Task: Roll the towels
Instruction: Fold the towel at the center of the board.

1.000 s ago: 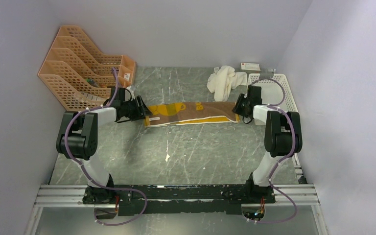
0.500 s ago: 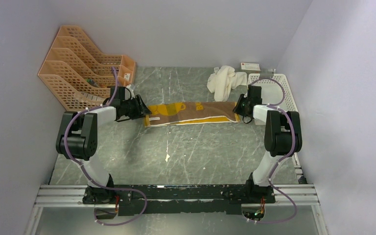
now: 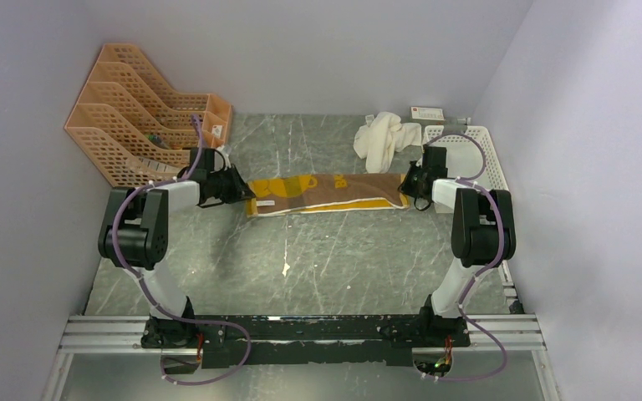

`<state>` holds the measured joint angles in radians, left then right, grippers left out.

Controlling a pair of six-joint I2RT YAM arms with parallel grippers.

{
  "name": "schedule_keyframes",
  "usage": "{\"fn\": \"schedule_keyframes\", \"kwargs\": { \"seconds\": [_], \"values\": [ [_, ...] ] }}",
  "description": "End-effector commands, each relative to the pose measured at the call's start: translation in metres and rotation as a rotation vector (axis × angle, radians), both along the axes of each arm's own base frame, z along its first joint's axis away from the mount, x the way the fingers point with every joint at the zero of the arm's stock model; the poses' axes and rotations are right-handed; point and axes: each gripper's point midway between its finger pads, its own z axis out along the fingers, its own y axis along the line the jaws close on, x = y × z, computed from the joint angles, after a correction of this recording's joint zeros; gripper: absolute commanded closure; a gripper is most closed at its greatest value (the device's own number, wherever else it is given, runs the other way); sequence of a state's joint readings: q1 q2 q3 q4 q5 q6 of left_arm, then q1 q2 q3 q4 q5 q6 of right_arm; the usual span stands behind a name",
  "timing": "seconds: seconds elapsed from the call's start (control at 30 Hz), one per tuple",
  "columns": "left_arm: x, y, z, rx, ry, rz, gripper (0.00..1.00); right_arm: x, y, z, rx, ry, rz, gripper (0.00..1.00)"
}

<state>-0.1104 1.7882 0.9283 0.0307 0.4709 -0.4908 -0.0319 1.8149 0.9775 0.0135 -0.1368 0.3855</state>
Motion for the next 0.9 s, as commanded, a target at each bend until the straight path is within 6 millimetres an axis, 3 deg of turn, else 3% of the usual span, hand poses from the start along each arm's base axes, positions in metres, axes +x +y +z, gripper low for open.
{"fn": "schedule_keyframes", "kwargs": {
  "seconds": [0.0,0.37,0.63,0.77,0.87],
  "values": [
    [0.013,-0.005,0.010,-0.012,-0.027,-0.017,0.92,0.009,-0.004,0.008,0.000,-0.034,-0.004,1.00],
    [0.024,0.018,0.017,0.056,-0.026,0.008,0.93,0.012,-0.028,0.015,-0.059,-0.019,-0.092,1.00],
    [0.019,0.041,0.007,0.092,0.027,0.022,0.93,0.012,-0.029,0.010,-0.043,0.004,-0.093,1.00],
    [0.018,0.043,0.001,0.084,0.044,0.020,0.92,0.012,-0.023,0.008,-0.018,0.014,-0.070,0.79],
    [0.018,0.039,0.001,0.062,0.048,0.011,0.73,0.010,-0.019,0.007,-0.001,0.015,-0.057,0.69]
  ]
}}
